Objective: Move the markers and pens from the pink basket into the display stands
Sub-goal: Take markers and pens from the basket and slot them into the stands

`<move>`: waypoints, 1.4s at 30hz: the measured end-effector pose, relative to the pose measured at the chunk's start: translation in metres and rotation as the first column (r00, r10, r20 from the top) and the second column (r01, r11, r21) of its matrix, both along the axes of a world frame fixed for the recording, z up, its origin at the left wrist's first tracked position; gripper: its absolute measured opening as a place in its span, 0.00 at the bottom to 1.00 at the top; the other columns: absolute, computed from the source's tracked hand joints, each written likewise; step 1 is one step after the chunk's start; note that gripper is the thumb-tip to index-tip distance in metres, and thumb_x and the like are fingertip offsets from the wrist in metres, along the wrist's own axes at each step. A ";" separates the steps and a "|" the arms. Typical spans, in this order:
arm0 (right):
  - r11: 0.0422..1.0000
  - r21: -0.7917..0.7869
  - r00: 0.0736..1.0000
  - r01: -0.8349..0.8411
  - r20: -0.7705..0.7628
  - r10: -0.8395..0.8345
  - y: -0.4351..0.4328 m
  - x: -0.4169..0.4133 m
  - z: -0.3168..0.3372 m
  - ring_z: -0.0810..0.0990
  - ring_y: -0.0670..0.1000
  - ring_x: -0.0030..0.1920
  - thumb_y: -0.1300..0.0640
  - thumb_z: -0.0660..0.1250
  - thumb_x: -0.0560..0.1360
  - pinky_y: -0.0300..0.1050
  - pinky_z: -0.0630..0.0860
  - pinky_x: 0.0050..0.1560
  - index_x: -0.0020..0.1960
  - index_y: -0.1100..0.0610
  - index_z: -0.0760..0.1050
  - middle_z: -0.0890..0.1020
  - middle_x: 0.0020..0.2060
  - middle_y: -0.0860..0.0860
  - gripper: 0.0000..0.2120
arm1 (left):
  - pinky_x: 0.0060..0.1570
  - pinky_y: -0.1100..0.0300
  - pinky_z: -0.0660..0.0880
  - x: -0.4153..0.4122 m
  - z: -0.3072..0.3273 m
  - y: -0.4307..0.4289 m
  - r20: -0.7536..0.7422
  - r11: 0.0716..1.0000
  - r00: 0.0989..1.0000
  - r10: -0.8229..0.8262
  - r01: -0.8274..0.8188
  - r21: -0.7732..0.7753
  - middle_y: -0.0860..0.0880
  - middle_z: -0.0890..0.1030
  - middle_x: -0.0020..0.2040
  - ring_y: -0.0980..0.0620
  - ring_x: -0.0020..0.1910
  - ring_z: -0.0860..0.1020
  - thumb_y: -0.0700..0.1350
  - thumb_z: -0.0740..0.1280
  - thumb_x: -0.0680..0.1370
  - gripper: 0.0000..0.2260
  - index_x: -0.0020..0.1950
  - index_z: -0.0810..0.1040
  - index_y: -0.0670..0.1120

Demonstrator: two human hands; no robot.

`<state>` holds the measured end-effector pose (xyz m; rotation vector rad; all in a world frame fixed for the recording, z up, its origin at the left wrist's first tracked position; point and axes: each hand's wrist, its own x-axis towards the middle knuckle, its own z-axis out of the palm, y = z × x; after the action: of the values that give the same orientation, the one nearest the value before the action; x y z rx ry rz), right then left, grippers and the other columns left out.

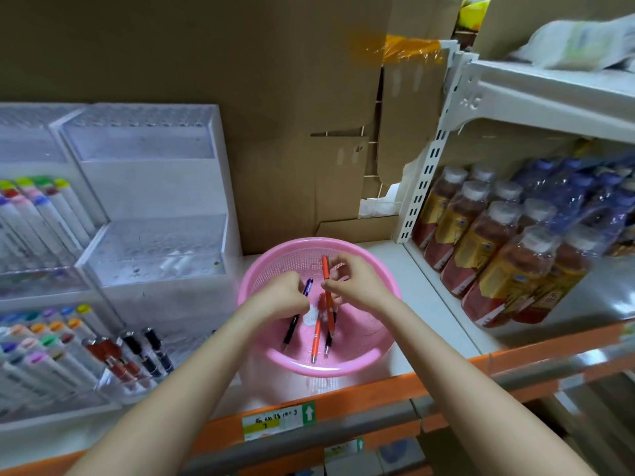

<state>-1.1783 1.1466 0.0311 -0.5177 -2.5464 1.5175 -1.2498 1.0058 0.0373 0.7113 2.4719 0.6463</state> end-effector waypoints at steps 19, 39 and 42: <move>0.996 -0.039 0.925 -0.082 -0.376 0.061 -0.112 0.015 0.076 0.78 0.46 0.38 0.67 0.73 0.71 0.42 0.80 0.31 0.50 0.62 0.74 0.79 0.39 0.53 0.11 | 0.40 0.59 0.71 0.030 0.092 -0.115 -0.438 0.772 0.849 0.296 0.057 0.633 0.53 0.76 0.38 0.50 0.38 0.77 0.42 0.69 0.75 0.08 0.48 0.70 0.47; 0.984 0.177 0.925 -0.009 -0.372 0.075 -0.193 0.013 0.043 0.82 0.50 0.41 0.62 0.71 0.74 0.52 0.81 0.43 0.51 0.55 0.70 0.80 0.40 0.50 0.11 | 0.48 0.56 0.79 0.027 0.060 -0.198 -0.360 0.818 0.921 0.145 0.094 0.568 0.49 0.79 0.42 0.54 0.43 0.81 0.40 0.70 0.75 0.15 0.59 0.75 0.53; 0.979 0.203 0.910 0.011 -0.408 0.074 -0.200 0.012 0.041 0.81 0.49 0.42 0.62 0.70 0.74 0.45 0.81 0.43 0.52 0.57 0.71 0.81 0.40 0.50 0.10 | 0.47 0.59 0.79 0.026 0.056 -0.202 -0.382 0.813 0.912 0.151 0.105 0.573 0.50 0.80 0.42 0.56 0.42 0.81 0.41 0.70 0.75 0.14 0.58 0.75 0.53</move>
<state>-1.1661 0.9468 0.0718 -0.1091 -2.3394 1.2008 -1.2234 0.8039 0.0936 1.1474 2.6605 1.4395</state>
